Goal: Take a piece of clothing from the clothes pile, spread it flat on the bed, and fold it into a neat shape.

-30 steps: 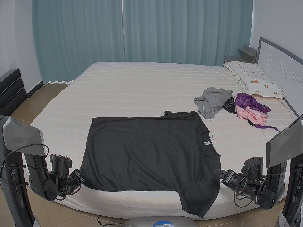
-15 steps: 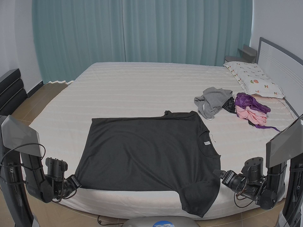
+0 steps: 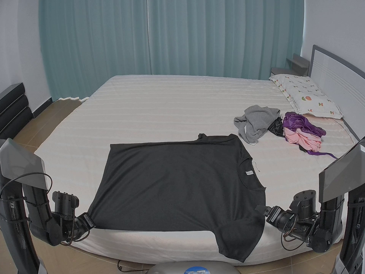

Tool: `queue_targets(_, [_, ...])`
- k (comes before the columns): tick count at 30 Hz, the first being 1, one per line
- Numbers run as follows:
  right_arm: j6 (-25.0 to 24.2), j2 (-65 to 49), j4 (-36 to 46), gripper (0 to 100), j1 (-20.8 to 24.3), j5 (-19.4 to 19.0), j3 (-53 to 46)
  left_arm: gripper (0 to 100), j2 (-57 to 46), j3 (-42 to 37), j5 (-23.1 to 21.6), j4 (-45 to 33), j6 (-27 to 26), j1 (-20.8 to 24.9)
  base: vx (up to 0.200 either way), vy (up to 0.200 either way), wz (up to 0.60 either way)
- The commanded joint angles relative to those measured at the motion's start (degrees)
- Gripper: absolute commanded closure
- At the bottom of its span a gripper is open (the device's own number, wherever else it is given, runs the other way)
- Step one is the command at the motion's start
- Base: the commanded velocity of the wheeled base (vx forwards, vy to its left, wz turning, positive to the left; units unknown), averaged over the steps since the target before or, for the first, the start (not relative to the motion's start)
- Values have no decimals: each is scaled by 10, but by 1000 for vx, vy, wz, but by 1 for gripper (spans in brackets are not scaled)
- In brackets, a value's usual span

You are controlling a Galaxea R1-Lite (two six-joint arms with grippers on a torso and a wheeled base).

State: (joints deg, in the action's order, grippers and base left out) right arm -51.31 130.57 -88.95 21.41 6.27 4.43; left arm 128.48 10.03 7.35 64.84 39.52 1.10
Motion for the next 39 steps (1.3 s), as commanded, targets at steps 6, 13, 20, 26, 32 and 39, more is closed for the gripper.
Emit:
queue_targets(6, [3, 47, -9, 0, -11, -13, 38, 100, -2, 5, -19, 0, 6, 0, 0, 0, 0])
queue_targets(13, [3, 72, -9, 0, -19, -27, 65, 100, 1, 6, -27, 0, 6, -1, 0, 0, 0])
queue_targets(20, [3, 86, -8, 0, -22, -28, 84, 100, 3, 6, -29, 0, 6, -2, 0, 0, 0])
queue_targets(26, [3, 97, -8, 0, -22, -28, 96, 100, -1, 5, -30, 0, 6, -3, 0, 0, 0])
queue_targets(32, [4, 101, -3, 0, -22, -27, 105, 100, -2, 5, -30, 0, 6, -3, 0, 0, 0])
queue_targets(39, [3, 95, 48, 100, -21, -20, 132, 100, -1, 6, -30, 0, 6, -4, 0, 0, 0])
